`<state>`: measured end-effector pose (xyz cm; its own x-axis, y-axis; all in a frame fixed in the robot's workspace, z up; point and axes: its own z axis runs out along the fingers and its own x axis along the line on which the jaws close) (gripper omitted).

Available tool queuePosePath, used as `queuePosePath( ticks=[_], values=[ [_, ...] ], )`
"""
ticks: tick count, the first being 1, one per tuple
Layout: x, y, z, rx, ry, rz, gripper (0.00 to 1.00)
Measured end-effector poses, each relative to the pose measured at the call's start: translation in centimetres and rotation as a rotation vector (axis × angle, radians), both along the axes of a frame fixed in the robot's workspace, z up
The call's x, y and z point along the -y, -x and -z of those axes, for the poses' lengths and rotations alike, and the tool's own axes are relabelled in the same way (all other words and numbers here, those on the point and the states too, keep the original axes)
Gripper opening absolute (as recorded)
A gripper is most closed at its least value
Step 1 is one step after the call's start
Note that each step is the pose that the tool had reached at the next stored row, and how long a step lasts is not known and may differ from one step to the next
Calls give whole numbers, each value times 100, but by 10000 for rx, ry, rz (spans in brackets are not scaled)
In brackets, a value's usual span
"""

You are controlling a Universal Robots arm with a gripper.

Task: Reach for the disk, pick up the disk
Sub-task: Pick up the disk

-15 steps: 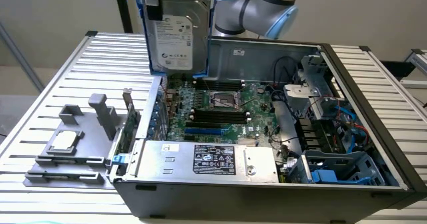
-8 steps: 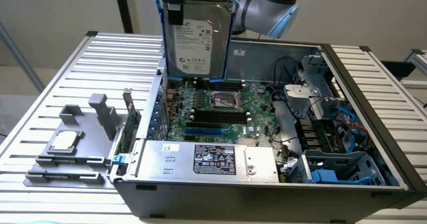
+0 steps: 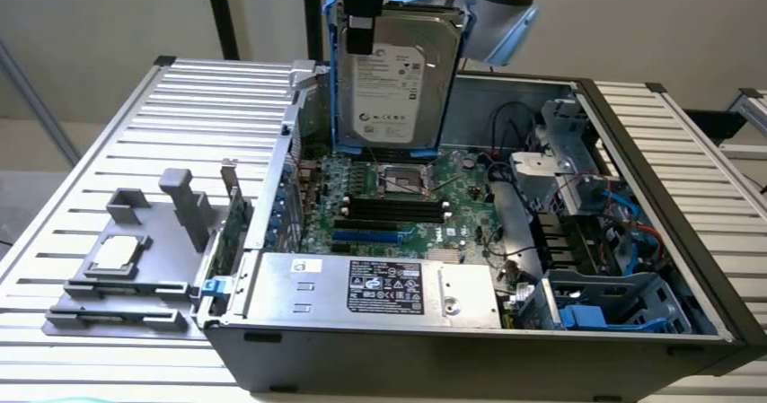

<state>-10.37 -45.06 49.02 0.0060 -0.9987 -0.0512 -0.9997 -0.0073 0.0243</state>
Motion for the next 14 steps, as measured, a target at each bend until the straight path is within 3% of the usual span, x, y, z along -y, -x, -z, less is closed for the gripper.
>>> queuePosePath(
  ticks=[14],
  values=[
    [221, -638, -1, -19, 1, 0, 33]
  ],
)
